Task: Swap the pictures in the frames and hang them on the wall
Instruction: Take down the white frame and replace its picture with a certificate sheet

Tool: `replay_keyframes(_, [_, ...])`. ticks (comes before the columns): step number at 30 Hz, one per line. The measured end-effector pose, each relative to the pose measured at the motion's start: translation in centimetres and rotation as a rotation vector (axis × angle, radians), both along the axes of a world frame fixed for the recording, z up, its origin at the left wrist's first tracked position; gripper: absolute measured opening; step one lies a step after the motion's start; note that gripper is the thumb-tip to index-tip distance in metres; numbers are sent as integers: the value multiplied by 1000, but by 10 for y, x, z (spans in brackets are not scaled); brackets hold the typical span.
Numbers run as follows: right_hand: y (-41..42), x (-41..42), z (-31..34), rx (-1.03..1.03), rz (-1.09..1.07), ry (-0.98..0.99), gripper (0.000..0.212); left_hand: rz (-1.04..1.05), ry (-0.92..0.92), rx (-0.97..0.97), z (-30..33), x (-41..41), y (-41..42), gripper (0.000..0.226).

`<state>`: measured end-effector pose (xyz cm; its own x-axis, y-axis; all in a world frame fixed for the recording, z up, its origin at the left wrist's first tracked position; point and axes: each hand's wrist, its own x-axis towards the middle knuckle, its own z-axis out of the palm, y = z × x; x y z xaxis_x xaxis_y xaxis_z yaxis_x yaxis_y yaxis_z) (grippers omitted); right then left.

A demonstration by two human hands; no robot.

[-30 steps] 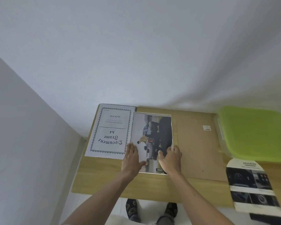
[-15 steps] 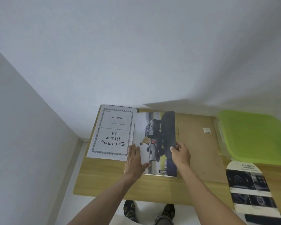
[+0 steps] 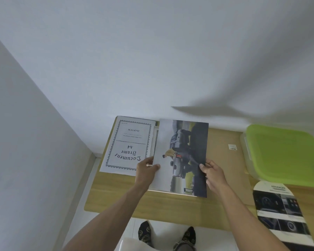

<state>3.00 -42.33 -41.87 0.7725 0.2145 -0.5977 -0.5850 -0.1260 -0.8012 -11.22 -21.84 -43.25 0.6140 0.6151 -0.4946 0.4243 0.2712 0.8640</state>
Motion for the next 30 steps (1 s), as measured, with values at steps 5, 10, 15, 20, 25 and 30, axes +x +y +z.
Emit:
replay_keyframes(5, [-23, -3, 8, -8, 99, 54, 28, -48, -118, -210, 7, -3, 11, 40])
replay_keyframes(10, [-54, 10, 17, -13, 31, 16, 53, -216, -72, -178, 8, -3, 25, 43])
replay_keyframes(15, [-91, 35, 39, -237, 154, -199, 79, -458, 44, -101, 23, 7, 30, 41])
replay_keyframes(20, [-112, 51, 62, -273, 519, -157, 70, -633, 73, -90, 45, 24, 14, 41])
replay_keyframes(25, [-147, 50, 65, -193, 450, -160, 30, -636, 106, -93, 52, 39, -24, 36])
replay_keyframes(30, [-228, 61, 45, -188, 341, -93, 27, -436, 136, -105, 40, 38, -90, 36])
